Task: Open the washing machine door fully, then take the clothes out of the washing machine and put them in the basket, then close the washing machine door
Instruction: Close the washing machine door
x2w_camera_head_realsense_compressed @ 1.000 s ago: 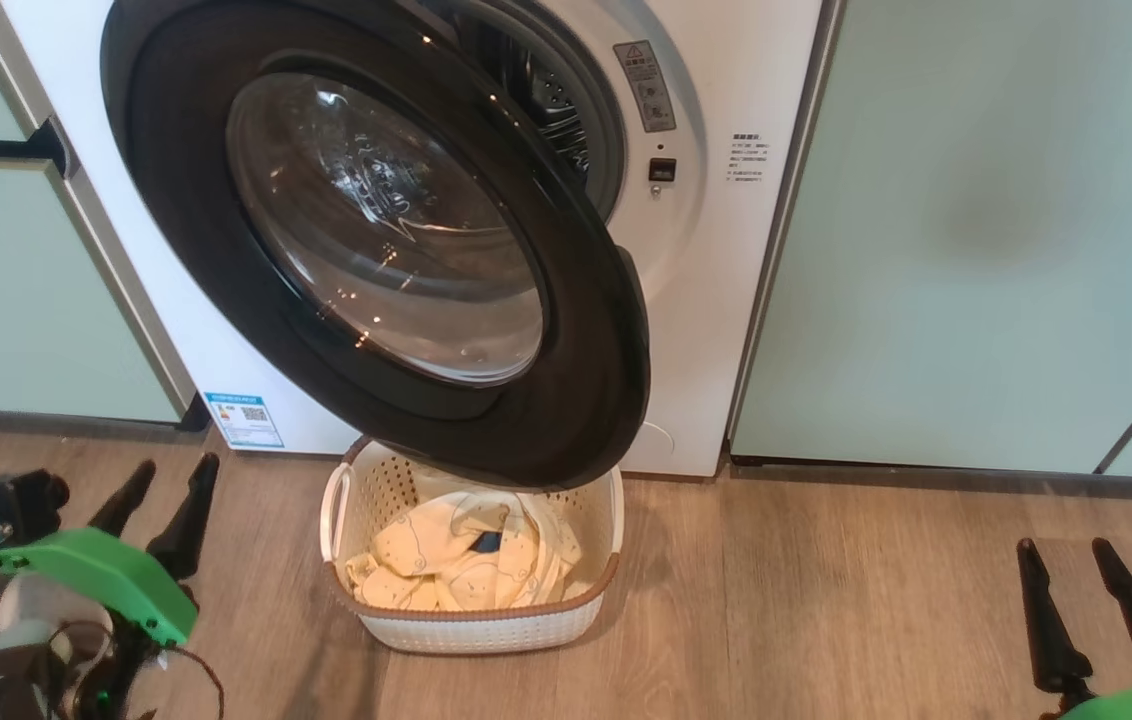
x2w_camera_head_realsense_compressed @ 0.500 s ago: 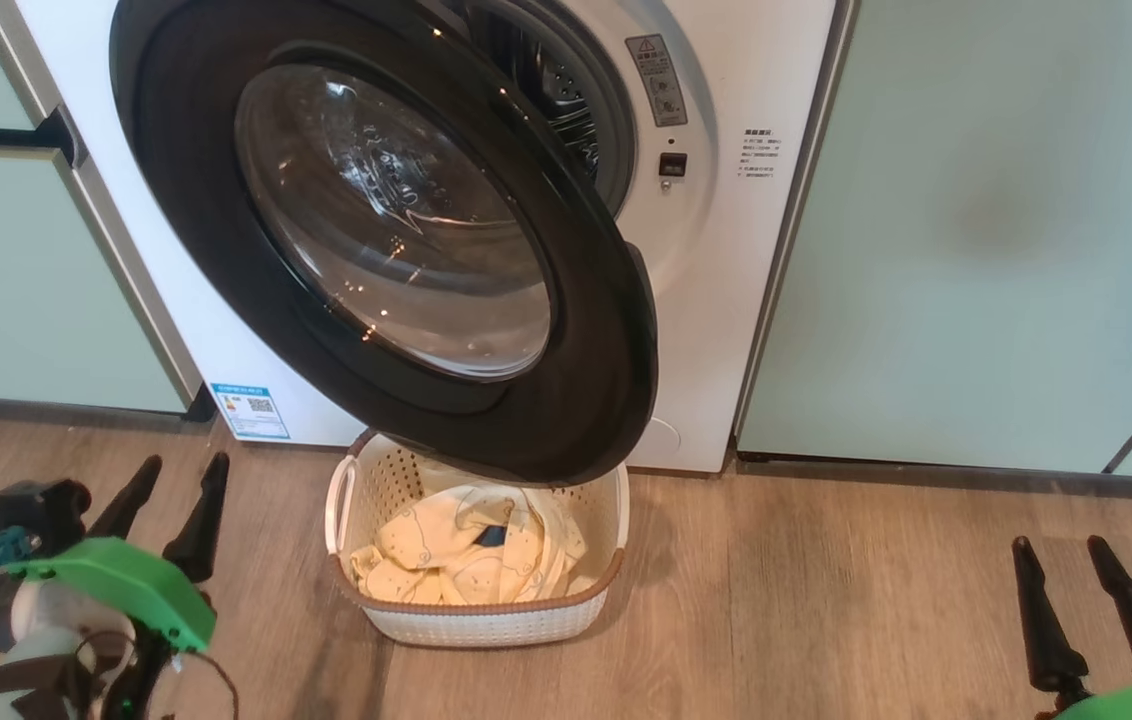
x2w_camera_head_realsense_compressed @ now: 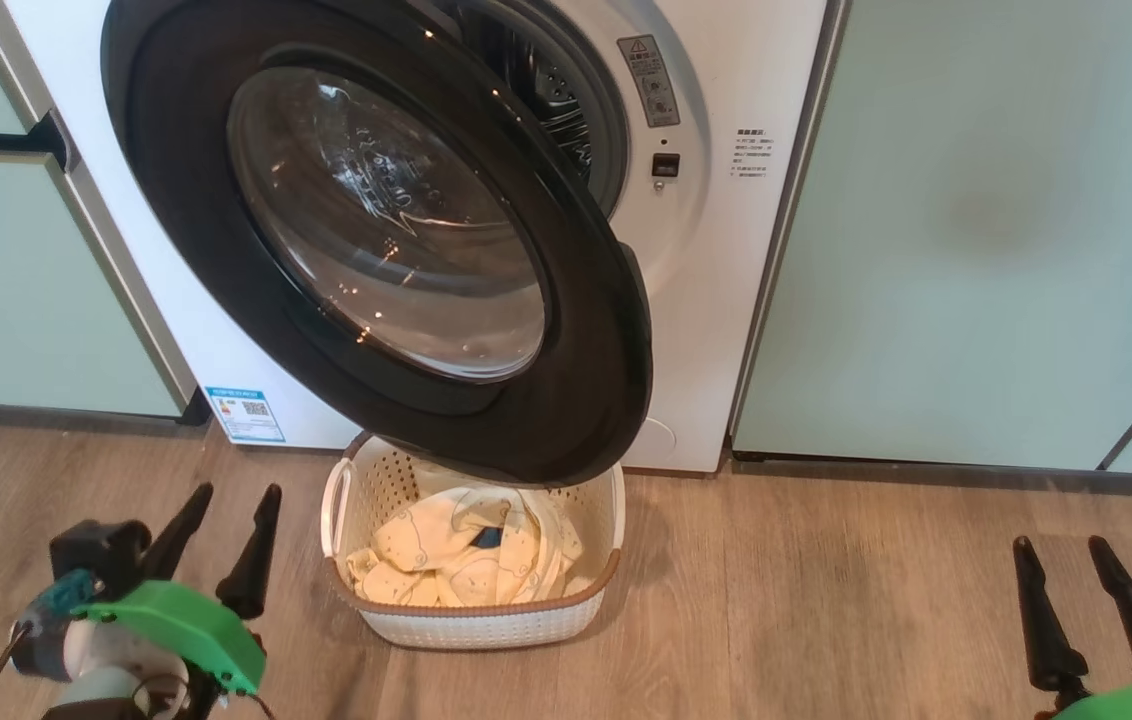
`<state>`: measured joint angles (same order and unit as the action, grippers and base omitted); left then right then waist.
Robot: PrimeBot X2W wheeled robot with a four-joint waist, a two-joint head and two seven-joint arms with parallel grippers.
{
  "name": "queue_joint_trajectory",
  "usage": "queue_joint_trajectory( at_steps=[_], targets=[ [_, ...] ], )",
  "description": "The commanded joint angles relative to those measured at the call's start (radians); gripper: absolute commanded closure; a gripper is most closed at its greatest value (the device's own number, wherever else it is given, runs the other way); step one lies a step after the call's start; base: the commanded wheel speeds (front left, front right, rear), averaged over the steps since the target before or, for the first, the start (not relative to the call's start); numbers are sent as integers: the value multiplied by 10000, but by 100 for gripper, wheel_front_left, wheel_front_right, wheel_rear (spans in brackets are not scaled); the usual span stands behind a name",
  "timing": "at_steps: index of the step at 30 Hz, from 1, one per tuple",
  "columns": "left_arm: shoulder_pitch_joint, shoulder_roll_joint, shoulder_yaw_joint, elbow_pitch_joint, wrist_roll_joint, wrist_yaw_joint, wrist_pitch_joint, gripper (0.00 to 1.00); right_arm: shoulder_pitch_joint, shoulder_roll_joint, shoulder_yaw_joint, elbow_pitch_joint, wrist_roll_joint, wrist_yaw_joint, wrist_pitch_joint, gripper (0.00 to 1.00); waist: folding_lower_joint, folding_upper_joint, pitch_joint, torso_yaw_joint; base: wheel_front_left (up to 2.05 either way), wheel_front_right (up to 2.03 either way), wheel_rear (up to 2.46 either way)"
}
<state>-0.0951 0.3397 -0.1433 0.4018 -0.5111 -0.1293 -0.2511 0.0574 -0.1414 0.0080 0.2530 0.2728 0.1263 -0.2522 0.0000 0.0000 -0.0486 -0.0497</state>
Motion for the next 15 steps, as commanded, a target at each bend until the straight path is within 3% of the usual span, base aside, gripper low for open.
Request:
queue_joint_trajectory(
  at_steps=[1, 7, 15],
  targets=[
    [-376, 188, 705, -373, 221, -13, -106, 0, -309, -111, 209, -285, 7, 44, -95, 0, 0, 0, -4, 0, 0, 0, 0],
    [-230, -212, 1273, -541, 547, -13, -106, 0, -306, -110, 232, -289, 1, 44, -95, 0, 0, 0, -12, 7, 0, 0, 0],
    [-163, -346, 1185, -521, 709, -13, -106, 0, -315, -139, 260, -277, 12, 44, -95, 0, 0, 0, -38, 20, 0, 0, 0]
  ],
)
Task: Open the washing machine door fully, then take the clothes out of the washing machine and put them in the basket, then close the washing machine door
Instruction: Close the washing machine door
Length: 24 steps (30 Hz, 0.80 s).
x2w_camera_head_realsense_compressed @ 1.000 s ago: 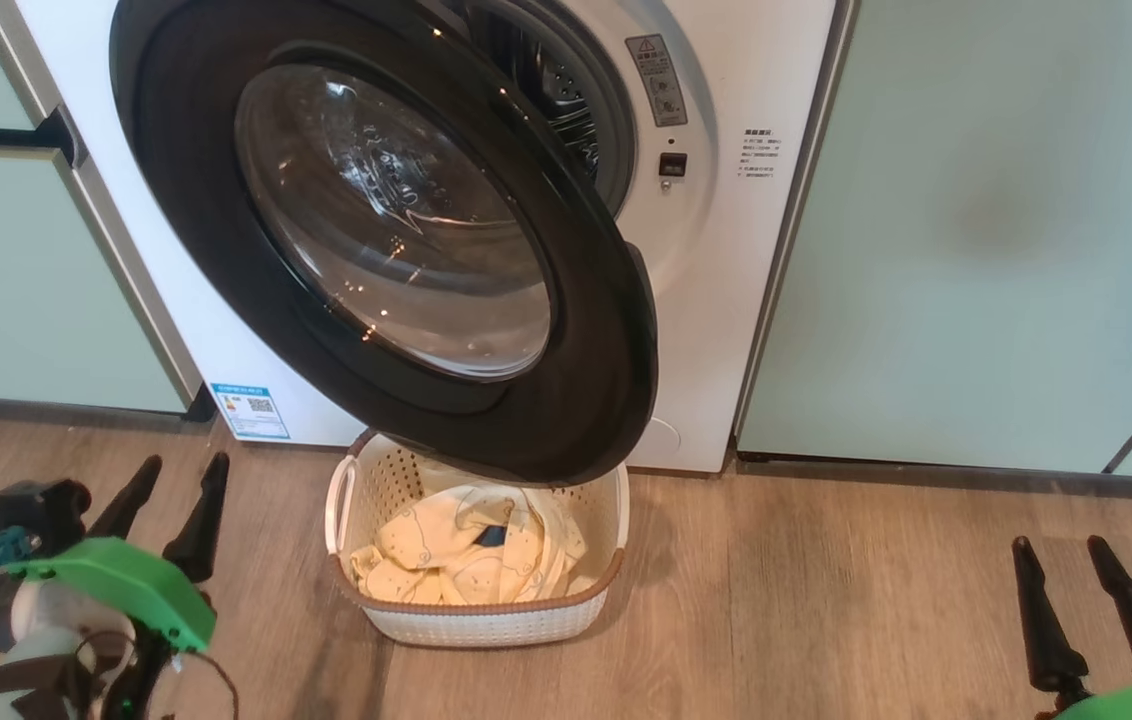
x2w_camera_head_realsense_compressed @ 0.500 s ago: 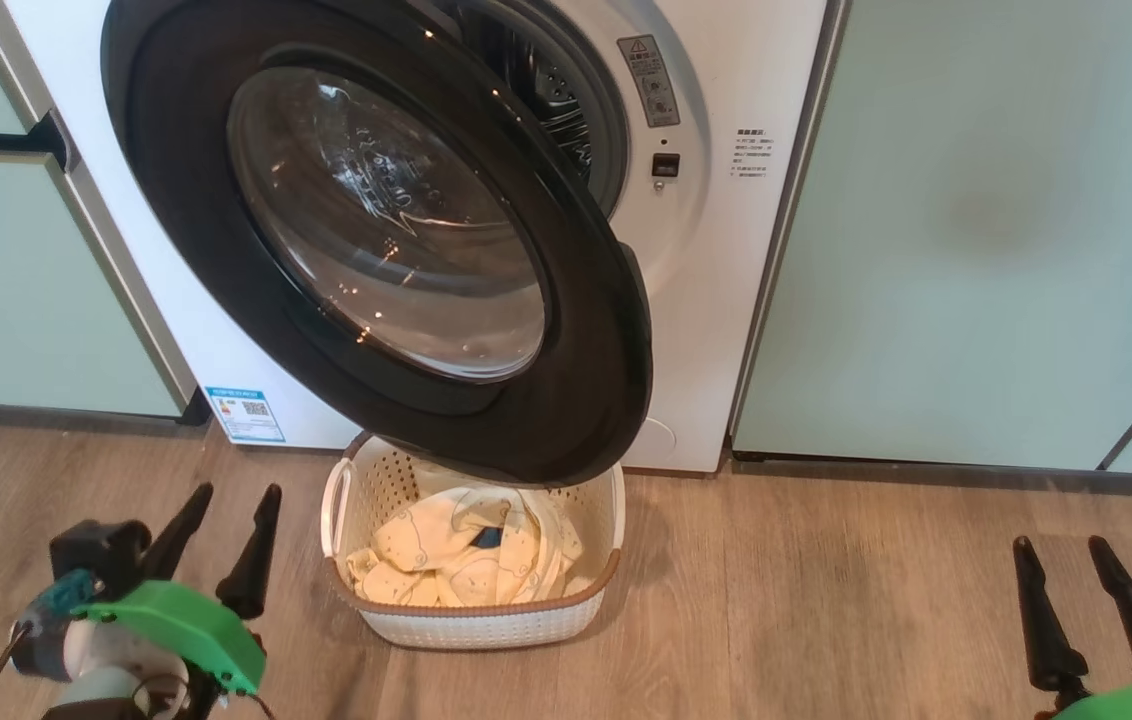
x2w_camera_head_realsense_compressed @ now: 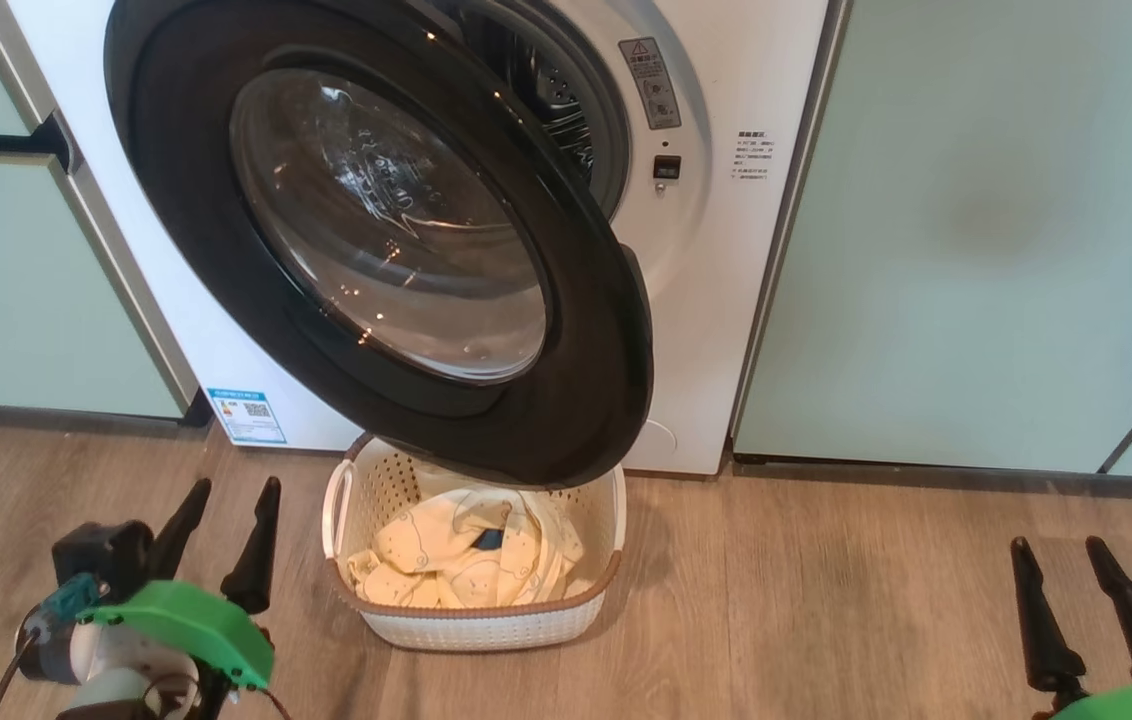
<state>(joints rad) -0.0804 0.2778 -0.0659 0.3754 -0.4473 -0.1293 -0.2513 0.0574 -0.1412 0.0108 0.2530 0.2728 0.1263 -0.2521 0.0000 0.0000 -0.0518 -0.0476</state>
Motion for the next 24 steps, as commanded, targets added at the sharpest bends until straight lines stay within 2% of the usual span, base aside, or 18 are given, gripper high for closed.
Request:
queue_joint_trajectory(
  at_steps=[1, 4, 5, 6, 7, 8, 9, 24],
  targets=[
    [-330, 298, 415, -238, 77, -13, -104, 0, -315, -149, 247, -264, 23, 44, -97, 0, 0, 0, -15, 0, 0, 0, 0],
    [-359, 319, 427, -209, 118, -13, -105, 0, -309, -146, 298, -227, 101, 44, -97, 0, 0, 0, -23, 13, 0, 0, 0],
    [-367, 323, 429, -201, 130, -13, -105, 0, -310, -160, 346, -210, 140, 44, -97, 9, 0, 0, -24, 18, 0, 0, 0],
    [-373, 324, 429, -191, 140, -13, -105, 0, -315, -169, 392, -198, 185, 44, -97, 35, 0, 0, -26, 24, 0, 0, 0],
    [-376, 321, 429, -182, 145, -13, -105, 0, -324, -130, 408, -201, 311, 44, -97, 55, 0, 0, -31, 29, 0, 0, 0],
    [-369, 316, 429, -182, 150, -13, -105, 0, -335, -110, 412, -208, 435, 44, -97, 69, 0, 0, -36, 35, 0, 0, 0],
    [-336, 287, 431, -216, 173, -13, -105, 0, -352, -125, 411, -203, 508, 44, -97, 100, 0, 0, -42, 46, 0, 0, 0],
    [-474, 99, 257, -135, 246, -13, -105, 0, -1813, -286, 421, -1604, 821, 44, -97, 100, 0, 0, 27, 484, 0, 0, 0]
  ],
)
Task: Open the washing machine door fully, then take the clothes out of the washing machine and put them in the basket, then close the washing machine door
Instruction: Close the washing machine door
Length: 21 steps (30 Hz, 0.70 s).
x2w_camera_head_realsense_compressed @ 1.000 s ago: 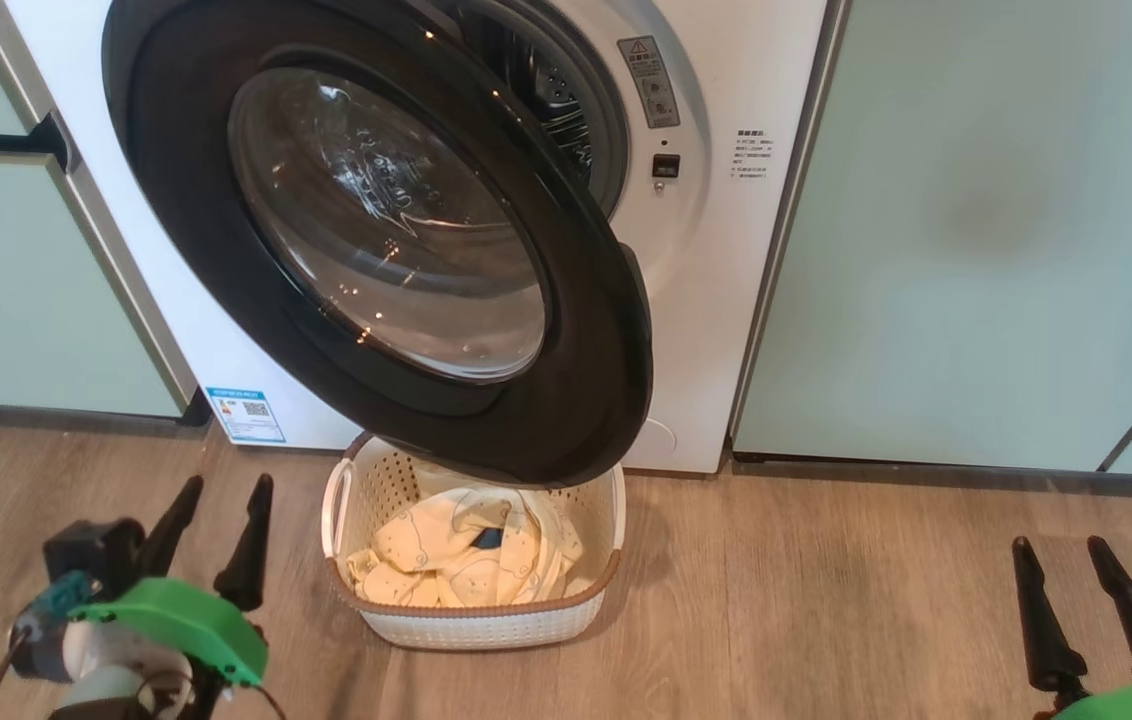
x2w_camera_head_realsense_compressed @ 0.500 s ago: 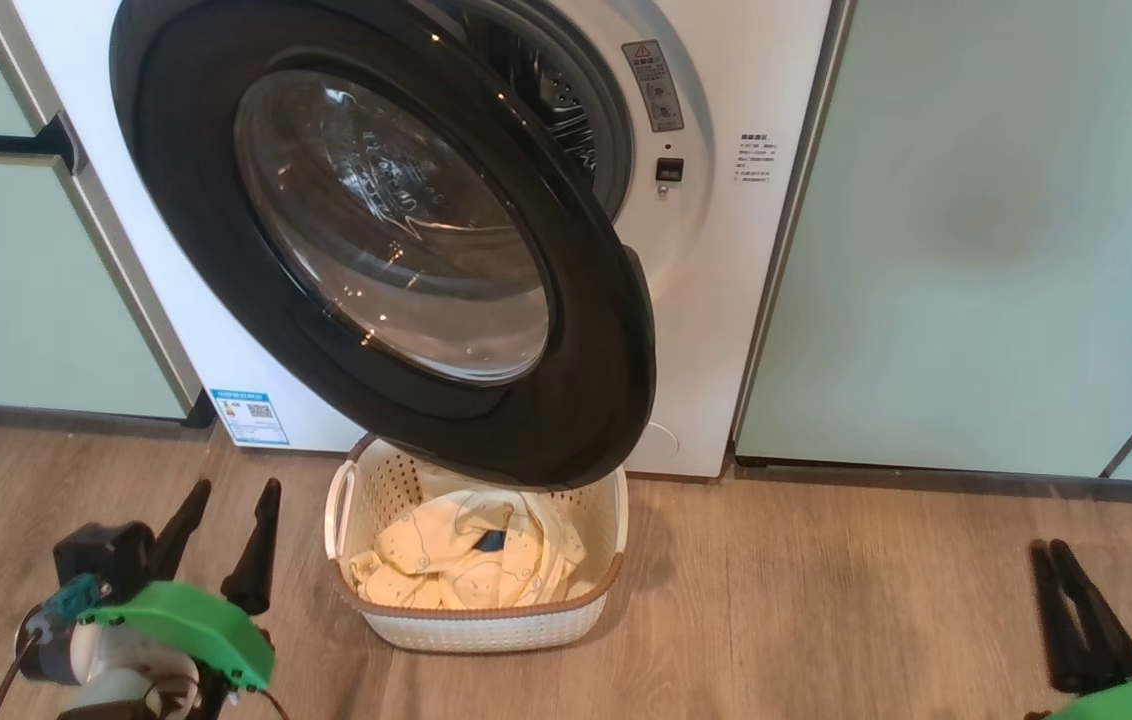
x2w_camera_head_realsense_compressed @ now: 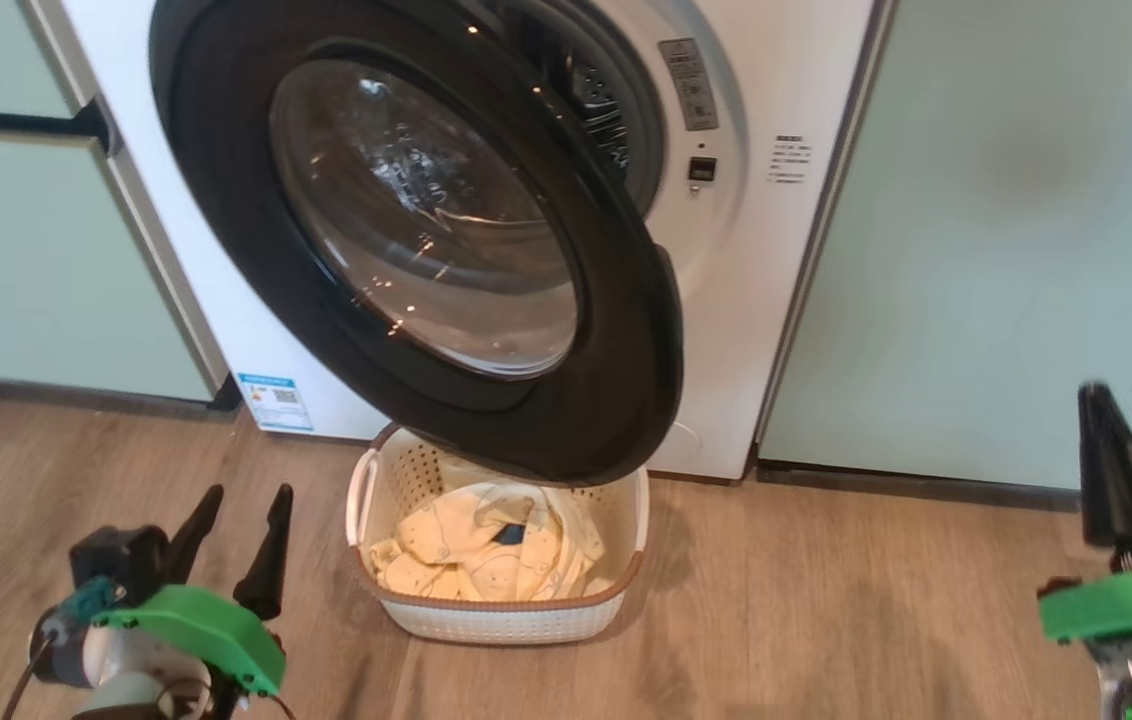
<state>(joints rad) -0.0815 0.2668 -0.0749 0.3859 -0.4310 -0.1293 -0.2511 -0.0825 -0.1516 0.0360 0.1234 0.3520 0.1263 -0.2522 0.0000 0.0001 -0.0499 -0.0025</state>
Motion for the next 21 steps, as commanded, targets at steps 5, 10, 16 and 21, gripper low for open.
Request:
queue_joint_trajectory(
  at_steps=[5, 10, 16, 21],
  targets=[
    [-658, 99, 168, -149, 163, -13, -107, 0, -1117, -170, 635, -731, 68, 44, -96, 100, 0, -1, 49, 429, 0, 0, 0],
    [-809, -41, 23, -75, 270, -13, -107, 0, -1828, 73, 1288, -1041, 147, 44, -96, 100, 0, -1, 54, 889, 0, 0, 0],
    [-995, -196, -116, 14, 364, -13, -107, 0, -2593, 312, 2541, -956, 222, 44, -96, 100, 0, -1, 100, 1496, 0, 0, 0],
    [-1119, -278, -124, 49, 378, -13, -107, 0, -3237, 453, 3866, -443, 241, 44, -96, 100, 0, -1, 170, 1977, 0, 0, 0]
  ],
)
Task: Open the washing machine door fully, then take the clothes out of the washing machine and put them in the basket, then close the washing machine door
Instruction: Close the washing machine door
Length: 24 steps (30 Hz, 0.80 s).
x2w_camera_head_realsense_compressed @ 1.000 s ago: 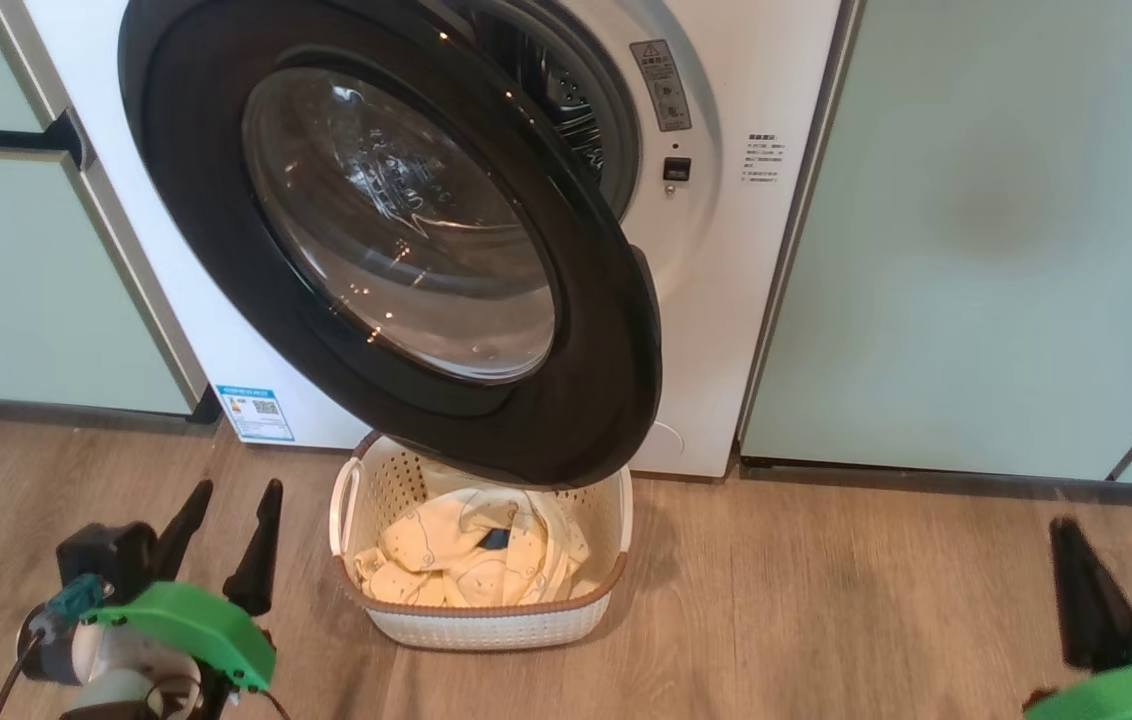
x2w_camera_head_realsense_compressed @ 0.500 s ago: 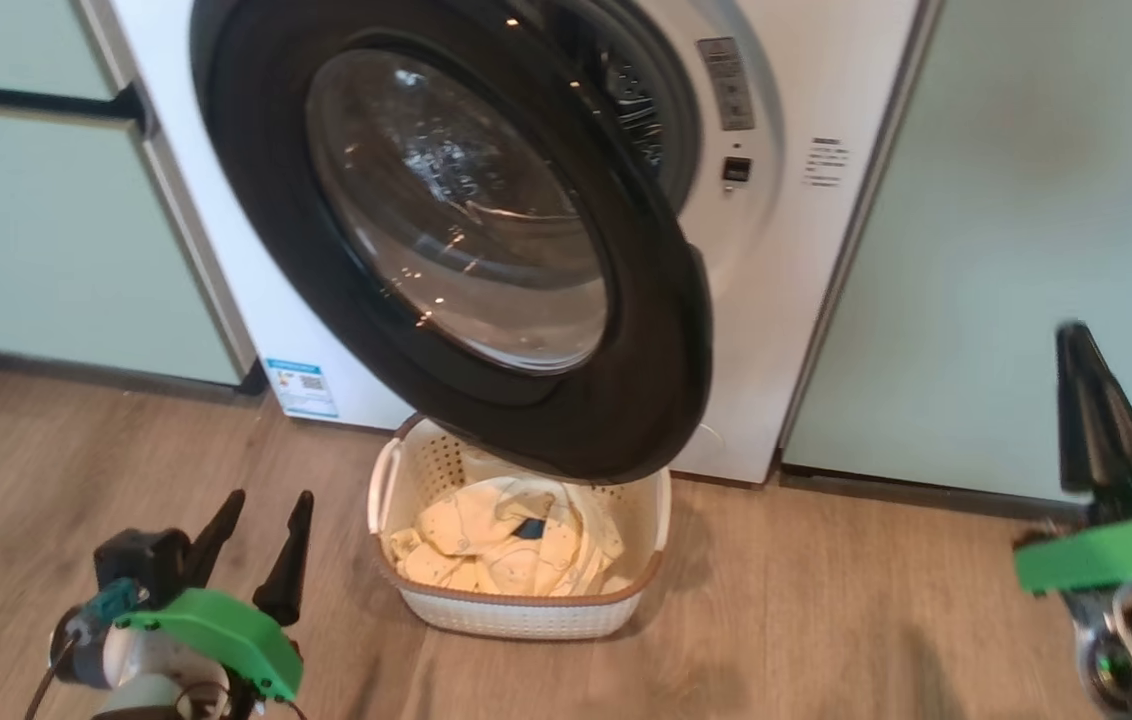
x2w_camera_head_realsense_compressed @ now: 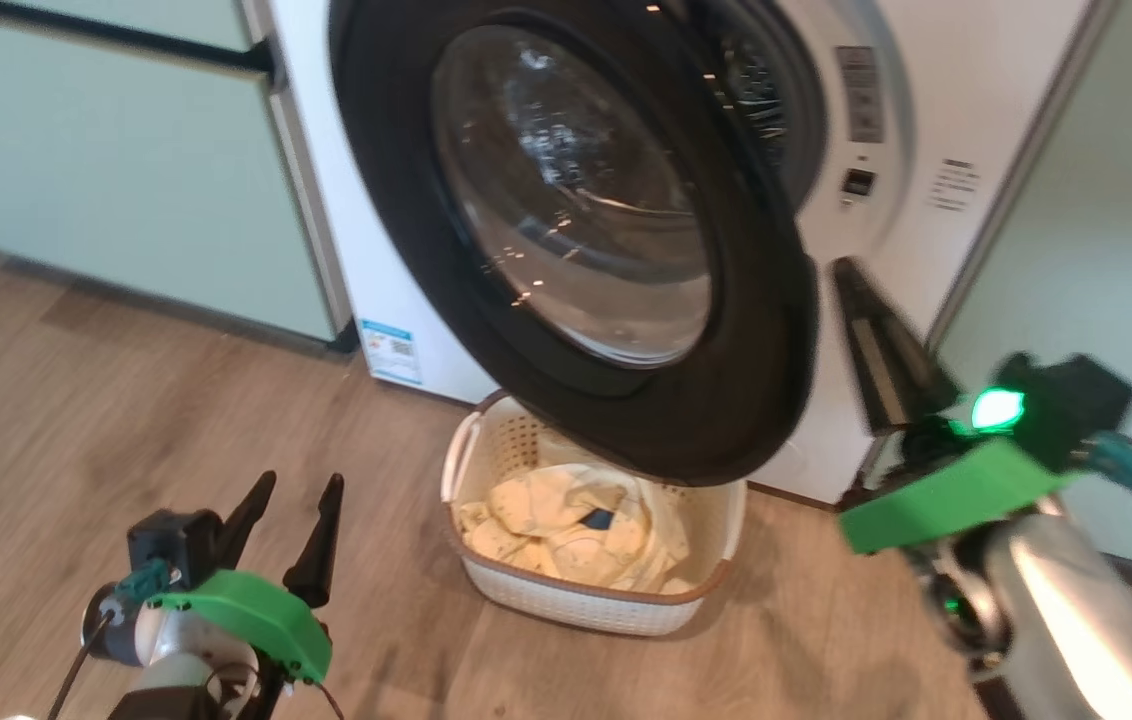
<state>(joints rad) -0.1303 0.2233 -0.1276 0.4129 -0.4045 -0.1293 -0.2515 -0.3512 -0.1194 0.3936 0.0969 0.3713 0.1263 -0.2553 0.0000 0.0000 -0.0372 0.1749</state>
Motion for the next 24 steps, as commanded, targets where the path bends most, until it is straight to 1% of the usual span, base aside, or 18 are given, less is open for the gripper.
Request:
queue_joint_trajectory(
  at_steps=[1, 4, 6, 11, 12, 16, 24],
  targets=[
    [-652, 140, 377, -219, 122, -13, -103, 0, -652, 174, 544, -25, 70, 44, -65, 100, 0, 0, 57, 306, 0, 0, 0],
    [-736, 78, 313, -190, 130, -13, -103, 0, -912, 302, 1221, 489, 181, 44, -65, 100, 0, 0, 117, 611, 0, 0, 0],
    [-831, -7, 227, -170, 129, -13, -103, 0, -1114, 413, 1829, 1046, 309, 44, -65, 100, 0, 0, 188, 902, 0, 0, 0],
    [-938, -153, 109, -132, 141, -13, -103, 0, -1354, 536, 2547, 2075, 434, 44, -65, 100, 0, 0, 303, 1297, 0, 0, 0],
    [-938, -153, 109, -132, 141, -13, -103, 0, -1354, 536, 2547, 2075, 434, 44, -65, 100, 0, 0, 303, 1297, 0, 0, 0],
    [-982, -229, 64, -110, 150, -13, -103, 0, -1440, 608, 2555, 2927, 485, 44, -65, 100, 0, 0, 377, 1509, 0, 0, 0],
    [-963, -267, 48, -103, 167, -13, -103, 0, -1468, 684, 1768, 4225, 351, 44, -65, 100, 0, 0, 495, 1646, 0, 0, 0]
  ],
)
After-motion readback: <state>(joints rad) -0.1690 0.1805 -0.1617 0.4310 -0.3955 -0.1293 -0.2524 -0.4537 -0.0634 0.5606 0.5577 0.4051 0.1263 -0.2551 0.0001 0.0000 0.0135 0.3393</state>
